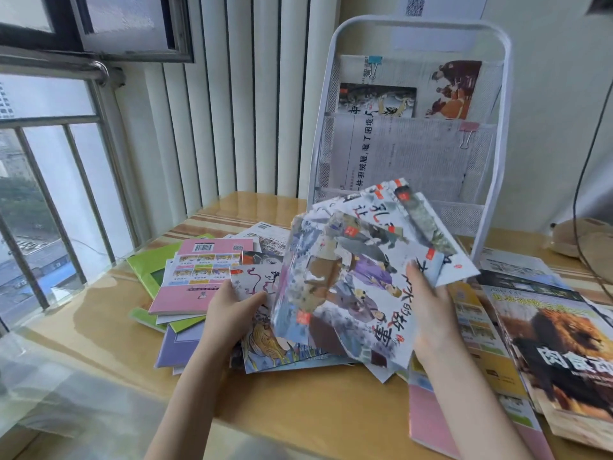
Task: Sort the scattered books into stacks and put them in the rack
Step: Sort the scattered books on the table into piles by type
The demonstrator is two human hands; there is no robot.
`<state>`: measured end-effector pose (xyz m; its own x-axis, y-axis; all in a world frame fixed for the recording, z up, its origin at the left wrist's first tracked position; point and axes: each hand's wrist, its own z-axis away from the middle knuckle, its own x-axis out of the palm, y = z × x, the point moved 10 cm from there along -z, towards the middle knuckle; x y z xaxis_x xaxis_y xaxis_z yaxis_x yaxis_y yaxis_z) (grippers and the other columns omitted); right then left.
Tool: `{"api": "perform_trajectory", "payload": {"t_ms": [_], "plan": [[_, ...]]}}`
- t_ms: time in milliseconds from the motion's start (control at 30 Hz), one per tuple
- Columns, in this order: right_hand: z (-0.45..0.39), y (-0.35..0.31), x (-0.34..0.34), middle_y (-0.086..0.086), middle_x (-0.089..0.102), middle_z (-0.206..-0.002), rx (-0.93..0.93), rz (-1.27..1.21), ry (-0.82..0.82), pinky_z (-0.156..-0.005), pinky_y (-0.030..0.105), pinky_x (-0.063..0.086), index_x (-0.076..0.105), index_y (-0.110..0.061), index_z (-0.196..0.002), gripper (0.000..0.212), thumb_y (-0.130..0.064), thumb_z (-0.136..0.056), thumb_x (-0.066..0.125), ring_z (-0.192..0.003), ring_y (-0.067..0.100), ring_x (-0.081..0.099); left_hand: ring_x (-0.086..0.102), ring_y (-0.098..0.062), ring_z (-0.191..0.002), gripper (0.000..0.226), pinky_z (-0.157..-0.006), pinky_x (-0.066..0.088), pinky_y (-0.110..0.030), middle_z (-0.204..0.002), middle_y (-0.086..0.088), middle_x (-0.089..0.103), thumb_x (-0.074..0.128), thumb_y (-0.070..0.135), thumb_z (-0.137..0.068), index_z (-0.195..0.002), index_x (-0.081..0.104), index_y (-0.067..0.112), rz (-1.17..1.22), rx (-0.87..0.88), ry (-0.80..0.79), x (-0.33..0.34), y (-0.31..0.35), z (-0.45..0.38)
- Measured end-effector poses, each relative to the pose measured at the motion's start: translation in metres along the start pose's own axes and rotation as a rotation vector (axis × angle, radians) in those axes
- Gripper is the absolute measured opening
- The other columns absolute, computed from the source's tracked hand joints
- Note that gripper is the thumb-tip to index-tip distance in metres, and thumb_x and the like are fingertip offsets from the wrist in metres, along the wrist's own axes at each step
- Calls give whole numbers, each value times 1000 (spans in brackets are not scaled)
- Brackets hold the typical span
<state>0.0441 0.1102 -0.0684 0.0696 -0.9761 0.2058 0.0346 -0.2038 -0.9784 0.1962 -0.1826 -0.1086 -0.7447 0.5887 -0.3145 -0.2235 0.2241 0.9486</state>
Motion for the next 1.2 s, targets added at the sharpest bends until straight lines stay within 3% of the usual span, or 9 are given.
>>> {"api": "perform_trajectory", "payload": {"t_ms": [167,333,500,600,700,833,967,1067,1200], "plan": [[-1,30,4,-2,64,-98,49,52,-74,-82,31,45,59,-22,-95,16,-35,-87,63,-91,12,58,61,-10,-73,19,-61,48,-24,-82,2,66,70,13,-80,-94,58,8,42,85,36,-3,10,9],[0,28,9,-11,65,-98,30,4,-81,-91,31,43,60,-25,-91,6,-31,-89,61,-100,11,59,63,-4,-76,20,-60,46,-19,-83,9,66,74,18,-80,-93,59,15,45,160,72,-6,14,11],[-1,33,5,-7,65,-103,62,-18,-70,-95,35,45,59,-24,-96,13,-33,-88,62,-103,15,59,56,5,-71,29,-55,38,-12,-80,13,62,77,22,-77,-93,55,11,-60,229,156,-9,20,17],[-3,37,2,-5,65,-104,83,-41,-50,-94,35,45,57,-24,-96,17,-36,-86,64,-104,17,59,57,0,-71,32,-55,38,-11,-80,11,61,79,24,-74,-92,55,13,-94,245,184,-11,21,18],[-5,42,-3,0,64,-109,111,-52,-10,-100,44,43,57,-24,-96,30,-46,-79,68,-107,22,58,55,4,-69,35,-53,36,-7,-78,14,59,81,25,-72,-92,55,15,-97,238,188,-12,23,17],[-7,44,-19,-2,64,-107,172,-122,92,-85,39,51,58,-31,-97,23,-47,-82,65,-96,19,62,51,10,-68,37,-52,37,-5,-78,14,59,82,21,-71,-96,55,14,-51,210,177,-12,21,16],[-9,49,-43,4,64,-113,279,-185,223,-86,41,52,59,-24,-115,53,-59,-77,64,-98,24,63,57,5,-71,37,-58,41,-11,-80,14,62,82,21,-72,-98,56,15,23,182,145,-11,19,14],[-7,51,-46,6,65,-117,336,-306,232,-76,36,53,56,-21,-125,57,-57,-81,61,-99,24,65,64,-4,-76,36,-71,51,-27,-84,10,66,81,22,-73,-97,55,18,71,152,78,-3,15,11],[-6,50,-46,6,56,-131,349,-230,226,-90,37,45,51,-20,-130,63,-56,-80,61,-114,23,56,66,-15,-83,36,-77,54,-39,-90,1,68,78,31,-76,-96,54,13,38,128,15,8,9,6]]}}
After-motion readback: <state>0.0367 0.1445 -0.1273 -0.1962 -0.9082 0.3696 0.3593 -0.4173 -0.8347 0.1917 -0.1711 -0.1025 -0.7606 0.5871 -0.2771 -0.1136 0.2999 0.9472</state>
